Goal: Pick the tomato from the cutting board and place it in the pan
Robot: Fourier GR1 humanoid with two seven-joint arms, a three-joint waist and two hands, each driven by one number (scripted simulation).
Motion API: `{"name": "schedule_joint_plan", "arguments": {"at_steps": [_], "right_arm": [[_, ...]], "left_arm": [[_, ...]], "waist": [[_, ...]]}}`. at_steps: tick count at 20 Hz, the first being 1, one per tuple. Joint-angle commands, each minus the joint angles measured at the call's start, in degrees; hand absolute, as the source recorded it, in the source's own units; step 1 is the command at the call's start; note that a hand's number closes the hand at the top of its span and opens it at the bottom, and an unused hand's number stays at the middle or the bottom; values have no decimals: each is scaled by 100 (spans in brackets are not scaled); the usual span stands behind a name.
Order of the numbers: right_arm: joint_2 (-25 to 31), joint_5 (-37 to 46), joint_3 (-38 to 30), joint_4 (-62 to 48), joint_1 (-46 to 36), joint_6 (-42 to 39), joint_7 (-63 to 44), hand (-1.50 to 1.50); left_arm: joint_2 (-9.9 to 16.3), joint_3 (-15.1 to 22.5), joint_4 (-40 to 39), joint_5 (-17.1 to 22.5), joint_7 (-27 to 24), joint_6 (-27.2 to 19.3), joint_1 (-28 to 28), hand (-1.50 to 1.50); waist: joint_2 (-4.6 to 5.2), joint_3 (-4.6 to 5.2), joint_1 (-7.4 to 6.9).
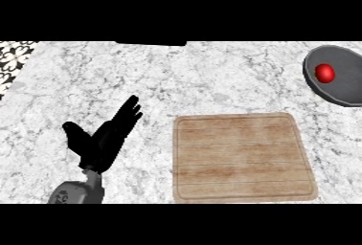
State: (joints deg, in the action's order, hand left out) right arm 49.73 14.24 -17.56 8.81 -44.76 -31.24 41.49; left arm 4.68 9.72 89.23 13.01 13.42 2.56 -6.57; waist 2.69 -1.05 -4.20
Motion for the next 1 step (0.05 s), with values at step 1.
{"name": "schedule_joint_plan", "arguments": {"at_steps": [1], "right_arm": [[132,-64,-14,54,191,-1067,743,-150]], "left_arm": [[52,28,57,-57,35,0,39,0]], "waist": [[-20,-12,12]]}}
